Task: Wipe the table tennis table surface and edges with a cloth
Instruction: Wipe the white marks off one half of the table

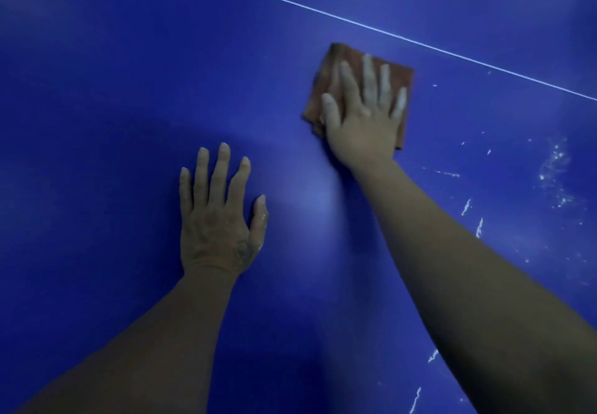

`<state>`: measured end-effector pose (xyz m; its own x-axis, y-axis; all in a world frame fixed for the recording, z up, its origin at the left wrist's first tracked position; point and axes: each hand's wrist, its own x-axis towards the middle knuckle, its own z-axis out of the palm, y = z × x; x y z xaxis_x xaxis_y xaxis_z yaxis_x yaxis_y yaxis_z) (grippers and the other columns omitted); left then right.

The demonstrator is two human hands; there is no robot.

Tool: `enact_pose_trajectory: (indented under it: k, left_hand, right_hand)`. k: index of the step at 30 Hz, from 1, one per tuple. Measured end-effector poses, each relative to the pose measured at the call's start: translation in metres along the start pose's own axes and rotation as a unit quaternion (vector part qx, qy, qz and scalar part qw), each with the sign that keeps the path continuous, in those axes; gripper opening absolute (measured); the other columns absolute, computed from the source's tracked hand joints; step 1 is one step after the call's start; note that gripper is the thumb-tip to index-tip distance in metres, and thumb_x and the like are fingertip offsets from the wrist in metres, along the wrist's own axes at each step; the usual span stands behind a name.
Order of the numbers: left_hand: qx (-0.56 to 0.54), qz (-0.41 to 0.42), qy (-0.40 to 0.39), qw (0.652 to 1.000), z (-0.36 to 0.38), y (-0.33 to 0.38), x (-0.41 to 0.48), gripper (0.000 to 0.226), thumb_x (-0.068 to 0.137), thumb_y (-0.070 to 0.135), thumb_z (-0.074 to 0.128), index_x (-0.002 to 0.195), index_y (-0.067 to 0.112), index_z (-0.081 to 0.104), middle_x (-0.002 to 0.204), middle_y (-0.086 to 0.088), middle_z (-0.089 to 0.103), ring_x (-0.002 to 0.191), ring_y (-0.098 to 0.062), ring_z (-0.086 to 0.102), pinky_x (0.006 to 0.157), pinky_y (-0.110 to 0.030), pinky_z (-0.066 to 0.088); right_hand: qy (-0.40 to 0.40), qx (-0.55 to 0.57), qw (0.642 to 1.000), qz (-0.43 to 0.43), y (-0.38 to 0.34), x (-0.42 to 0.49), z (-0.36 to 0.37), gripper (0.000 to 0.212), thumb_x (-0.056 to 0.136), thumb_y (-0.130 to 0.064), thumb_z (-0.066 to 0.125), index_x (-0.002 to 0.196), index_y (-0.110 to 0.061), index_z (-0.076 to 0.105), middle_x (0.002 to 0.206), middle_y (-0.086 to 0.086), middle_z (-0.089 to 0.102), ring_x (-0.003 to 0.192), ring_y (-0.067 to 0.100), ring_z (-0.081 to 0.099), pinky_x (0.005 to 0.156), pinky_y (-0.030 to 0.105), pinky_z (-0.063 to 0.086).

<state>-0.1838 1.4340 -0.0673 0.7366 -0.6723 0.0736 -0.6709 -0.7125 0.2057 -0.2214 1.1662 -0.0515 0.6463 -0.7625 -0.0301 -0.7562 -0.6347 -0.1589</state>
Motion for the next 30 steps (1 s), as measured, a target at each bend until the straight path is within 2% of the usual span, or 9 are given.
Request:
enact_pose_trajectory:
  k: [3, 5, 11, 15, 17, 21, 25, 27, 30]
  left_hand:
    - [-0.004, 0.0, 0.003, 1.0, -0.001, 0.001, -0.001, 0.066, 0.111, 0.051, 0.04, 0.168, 0.017, 0.039, 0.182, -0.01, 0.019, 0.17, -0.034, 0.007, 0.136, -0.062, 0.009]
    - [-0.011, -0.003, 0.006, 1.0, -0.002, 0.003, 0.0, 0.065, 0.112, 0.05, 0.04, 0.167, 0.016, 0.04, 0.182, -0.01, 0.02, 0.17, -0.035, 0.008, 0.135, -0.062, 0.011]
    - [-0.023, -0.008, -0.004, 1.0, -0.006, 0.006, 0.001, 0.066, 0.111, 0.048, 0.042, 0.166, 0.013, 0.042, 0.181, -0.011, 0.021, 0.17, -0.036, 0.009, 0.136, -0.062, 0.01]
    - [-0.021, -0.007, -0.007, 1.0, -0.008, 0.006, 0.0, 0.066, 0.111, 0.049, 0.04, 0.167, 0.013, 0.041, 0.182, -0.011, 0.02, 0.17, -0.036, 0.008, 0.136, -0.062, 0.009]
    - [-0.018, -0.007, -0.008, 1.0, -0.009, 0.007, 0.0, 0.066, 0.111, 0.049, 0.04, 0.167, 0.014, 0.04, 0.182, -0.011, 0.02, 0.17, -0.036, 0.008, 0.136, -0.062, 0.009]
    - [-0.009, -0.004, -0.008, 1.0, -0.01, 0.008, 0.0, 0.065, 0.112, 0.049, 0.039, 0.167, 0.014, 0.04, 0.181, -0.012, 0.021, 0.169, -0.037, 0.01, 0.136, -0.062, 0.009]
    - [-0.007, -0.003, -0.014, 1.0, -0.012, 0.008, 0.0, 0.067, 0.111, 0.05, 0.035, 0.168, 0.015, 0.037, 0.181, -0.011, 0.02, 0.169, -0.037, 0.01, 0.136, -0.061, 0.007]
    - [-0.005, -0.003, -0.02, 1.0, -0.014, 0.008, -0.001, 0.067, 0.111, 0.051, 0.033, 0.168, 0.016, 0.036, 0.182, -0.01, 0.018, 0.169, -0.037, 0.008, 0.136, -0.06, 0.006]
    - [-0.001, -0.003, -0.031, 1.0, -0.015, 0.01, -0.002, 0.069, 0.112, 0.054, 0.028, 0.17, 0.017, 0.033, 0.183, -0.008, 0.013, 0.17, -0.035, 0.005, 0.137, -0.059, 0.005]
  right_hand:
    - [-0.018, 0.018, 0.996, -0.088, 0.025, 0.012, -0.008, 0.066, 0.107, -0.065, 0.035, 0.168, -0.041, 0.03, 0.18, -0.009, 0.014, 0.167, 0.021, 0.007, 0.133, 0.056, 0.0]
    - [-0.012, 0.004, 0.997, -0.074, 0.064, 0.025, -0.017, 0.065, 0.106, -0.066, 0.034, 0.167, -0.042, 0.031, 0.179, -0.01, 0.015, 0.167, 0.02, 0.009, 0.133, 0.054, 0.003]
    - [-0.006, 0.005, 0.986, 0.165, 0.174, 0.027, -0.037, 0.075, 0.103, -0.071, 0.022, 0.17, -0.04, 0.022, 0.181, -0.008, 0.007, 0.167, 0.021, 0.001, 0.132, 0.059, -0.001]
    - [-0.003, 0.021, 0.967, 0.253, 0.152, 0.014, -0.034, 0.073, 0.106, -0.067, 0.024, 0.171, -0.036, 0.019, 0.181, -0.005, 0.003, 0.167, 0.024, -0.003, 0.131, 0.063, -0.003]
    - [-0.002, 0.01, 0.978, 0.21, 0.119, 0.004, -0.027, 0.068, 0.109, -0.064, 0.028, 0.171, -0.037, 0.02, 0.181, -0.004, 0.005, 0.167, 0.025, -0.001, 0.131, 0.062, -0.002]
    - [-0.014, 0.018, 1.0, 0.022, 0.061, -0.027, -0.013, 0.064, 0.109, -0.062, 0.035, 0.169, -0.04, 0.027, 0.181, -0.006, 0.009, 0.167, 0.024, 0.003, 0.131, 0.056, -0.005]
    - [-0.026, -0.001, 0.995, -0.094, 0.092, -0.044, -0.016, 0.066, 0.107, -0.064, 0.032, 0.168, -0.041, 0.029, 0.18, -0.009, 0.014, 0.167, 0.022, 0.009, 0.133, 0.057, 0.003]
    - [-0.017, -0.011, 0.999, -0.046, 0.132, -0.047, -0.026, 0.066, 0.105, -0.067, 0.031, 0.168, -0.044, 0.028, 0.18, -0.011, 0.014, 0.167, 0.019, 0.01, 0.133, 0.056, 0.005]
    - [-0.026, 0.0, 0.992, 0.127, 0.188, -0.055, -0.039, 0.074, 0.1, -0.075, 0.022, 0.169, -0.048, 0.02, 0.18, -0.014, 0.006, 0.167, 0.015, 0.001, 0.133, 0.058, -0.001]
